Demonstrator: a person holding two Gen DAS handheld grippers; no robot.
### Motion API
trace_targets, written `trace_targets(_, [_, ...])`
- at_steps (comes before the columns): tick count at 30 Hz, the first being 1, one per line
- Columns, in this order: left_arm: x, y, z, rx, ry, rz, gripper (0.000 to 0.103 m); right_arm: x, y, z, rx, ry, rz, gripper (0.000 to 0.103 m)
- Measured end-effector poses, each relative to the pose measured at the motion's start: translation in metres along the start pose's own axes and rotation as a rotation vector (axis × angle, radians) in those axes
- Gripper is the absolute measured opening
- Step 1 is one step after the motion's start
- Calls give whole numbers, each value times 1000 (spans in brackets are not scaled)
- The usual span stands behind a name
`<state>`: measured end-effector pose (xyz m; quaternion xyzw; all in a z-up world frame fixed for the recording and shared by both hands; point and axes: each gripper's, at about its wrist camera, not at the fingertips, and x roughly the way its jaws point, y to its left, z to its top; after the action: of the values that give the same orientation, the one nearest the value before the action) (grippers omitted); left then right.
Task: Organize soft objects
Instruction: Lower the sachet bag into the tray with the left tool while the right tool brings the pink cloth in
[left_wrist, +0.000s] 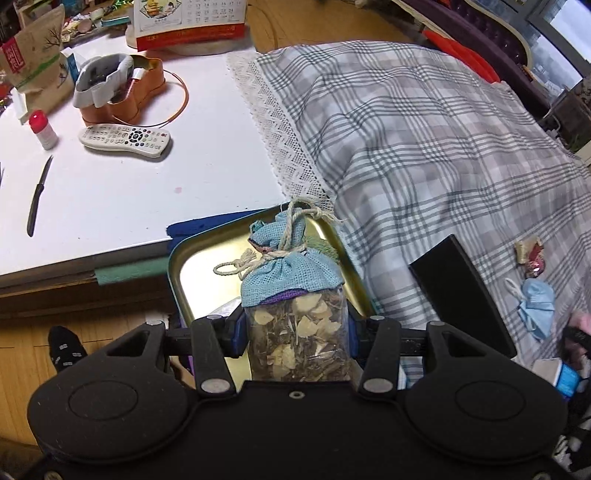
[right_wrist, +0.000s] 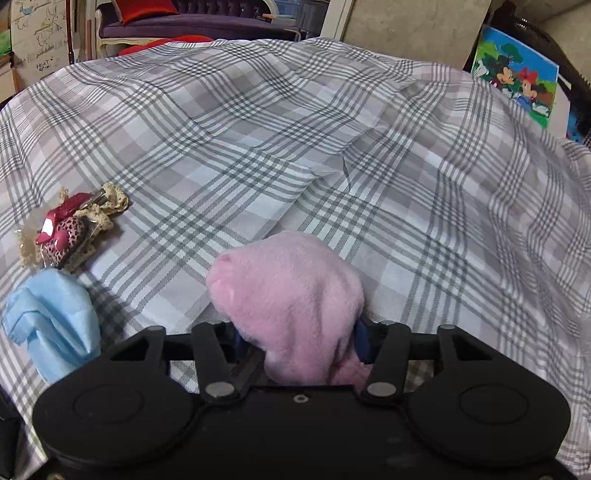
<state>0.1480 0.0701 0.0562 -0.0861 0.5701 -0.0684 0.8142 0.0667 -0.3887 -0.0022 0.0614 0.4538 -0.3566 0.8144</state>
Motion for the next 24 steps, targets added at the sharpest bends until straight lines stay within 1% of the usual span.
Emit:
trace_targets(2, [2,1,-3,-2,15,1,47,-7,-4,4,37,-5,29,49])
trace_targets(5, [9,0,-5,2,43,-7,47,-24,-9,14,98,-48,64,49])
trace_targets(7, [12,-3,-6,9,50,7,47,-41,-8,22,104,-87,80,49])
trace_targets(11, [15,-5,-7,14,54,28,47,-82,-3,33,100,-152,168,49])
trace_targets(14, [18,-2,-6,7,63,41,47,-116,12,31,47,-171,260,49])
trace_targets(17, [23,1,-8,-3,79,60,47,-146,34,20,-29,-164,366,49])
trace_targets(21, [27,4,-9,-6,94,78,47,-178,72,-7,-139,-110,510,49])
trace_targets(24, [31,5,-9,-5,104,92,47,-197,104,-34,-247,-74,584,49])
